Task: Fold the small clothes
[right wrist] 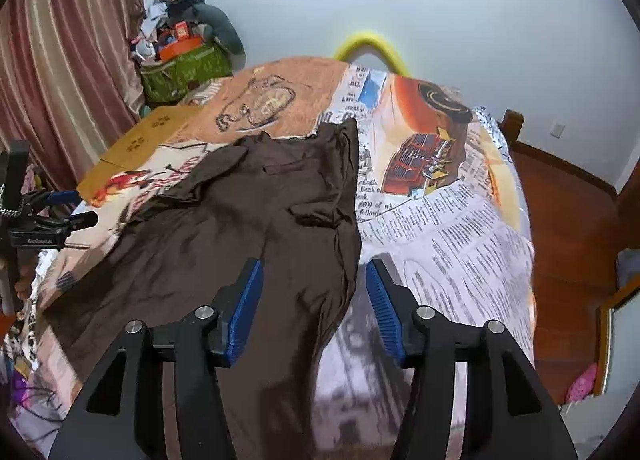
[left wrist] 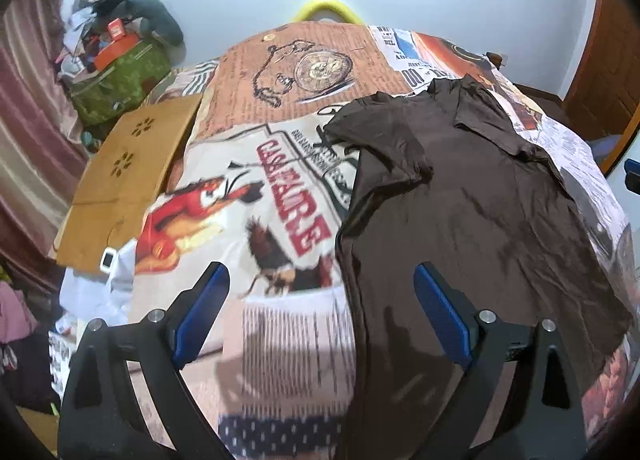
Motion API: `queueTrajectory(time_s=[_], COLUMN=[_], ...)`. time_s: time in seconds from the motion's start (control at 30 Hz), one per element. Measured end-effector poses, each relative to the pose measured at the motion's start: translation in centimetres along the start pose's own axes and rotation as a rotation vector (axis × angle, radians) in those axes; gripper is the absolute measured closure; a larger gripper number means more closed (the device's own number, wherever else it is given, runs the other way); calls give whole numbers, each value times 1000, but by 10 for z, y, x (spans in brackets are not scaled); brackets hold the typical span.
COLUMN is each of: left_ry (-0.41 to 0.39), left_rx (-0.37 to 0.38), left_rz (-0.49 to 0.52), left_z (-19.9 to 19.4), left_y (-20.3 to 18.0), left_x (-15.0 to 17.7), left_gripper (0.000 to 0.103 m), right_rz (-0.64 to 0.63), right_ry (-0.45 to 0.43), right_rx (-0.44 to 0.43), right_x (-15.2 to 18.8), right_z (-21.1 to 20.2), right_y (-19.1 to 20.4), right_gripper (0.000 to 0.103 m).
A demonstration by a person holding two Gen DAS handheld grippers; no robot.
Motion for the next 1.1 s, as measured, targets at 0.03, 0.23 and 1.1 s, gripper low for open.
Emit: queueTrajectory(time_s=[0.03,0.23,1.1], left_ry=[6,59,190], left_rx=[4,20,207], left_rz=[-7,-31,-87], left_z=[-4,-8,-7], left_y=[2,7,-13], left_x=[7,49,136], left_gripper=[9,9,75], right_rz=[1,17,137], right_ry=[-6,21,211], right_rx=[0,5,-114], right_x=[4,38,154], right_z=[-5,-11,18], right_y=[2,8,8], right_gripper=[48,46,77])
Point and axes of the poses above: each gripper's, at about its wrist camera, not at the fingertips, and z roughly the way its jaws point, y to its left, x to its underside, the point moved 4 cm from there along z, roughly the way its jaws point, and after that the axes turned 5 degrees about y, right-handed, at the moved point
